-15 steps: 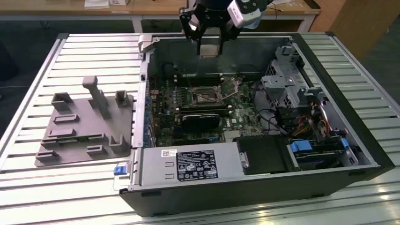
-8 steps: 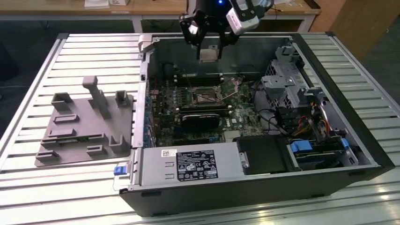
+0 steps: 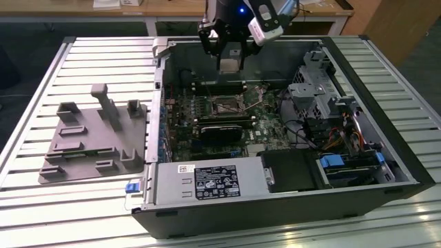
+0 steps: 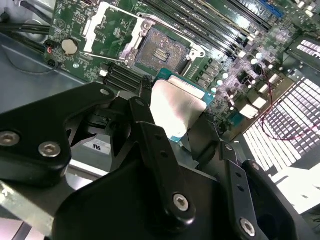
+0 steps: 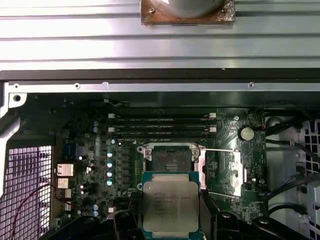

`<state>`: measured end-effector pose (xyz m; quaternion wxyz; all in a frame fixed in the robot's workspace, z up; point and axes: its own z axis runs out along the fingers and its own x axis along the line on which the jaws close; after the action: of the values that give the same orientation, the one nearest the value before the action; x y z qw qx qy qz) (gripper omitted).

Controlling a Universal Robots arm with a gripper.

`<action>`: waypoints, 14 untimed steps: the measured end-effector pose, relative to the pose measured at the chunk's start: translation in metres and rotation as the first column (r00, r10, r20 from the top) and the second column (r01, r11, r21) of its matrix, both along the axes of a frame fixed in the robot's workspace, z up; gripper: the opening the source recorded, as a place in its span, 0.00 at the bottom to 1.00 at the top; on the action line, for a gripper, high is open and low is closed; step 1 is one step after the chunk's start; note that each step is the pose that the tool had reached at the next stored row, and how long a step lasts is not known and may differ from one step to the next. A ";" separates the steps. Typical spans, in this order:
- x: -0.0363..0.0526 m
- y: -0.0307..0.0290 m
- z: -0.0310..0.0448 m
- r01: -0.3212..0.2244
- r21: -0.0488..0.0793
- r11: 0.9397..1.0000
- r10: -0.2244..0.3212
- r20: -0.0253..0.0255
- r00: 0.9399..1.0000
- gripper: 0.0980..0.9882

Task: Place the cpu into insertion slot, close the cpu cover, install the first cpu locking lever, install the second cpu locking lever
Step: 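Place the cpu into insertion slot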

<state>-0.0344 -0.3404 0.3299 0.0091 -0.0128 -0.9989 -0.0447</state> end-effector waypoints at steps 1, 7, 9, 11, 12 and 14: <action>0.0000 0.0000 -0.0018 0.000 0.000 1.000 0.000 0.000 1.000 0.49; 0.0000 0.0004 -0.0127 0.000 0.000 1.000 0.000 0.000 1.000 0.49; 0.0000 0.0004 -0.0150 0.000 0.000 1.000 0.000 0.000 1.000 0.49; 0.0000 0.0004 -0.0168 0.004 0.000 1.000 -0.004 0.000 1.000 0.49; 0.0000 0.0004 -0.0179 0.009 0.000 1.000 -0.009 0.000 1.000 0.49; 0.0000 0.0004 -0.0202 0.021 0.000 1.000 -0.021 0.000 1.000 0.49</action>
<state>-0.0344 -0.3400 0.3098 0.0086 -0.0233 -0.9987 -0.0448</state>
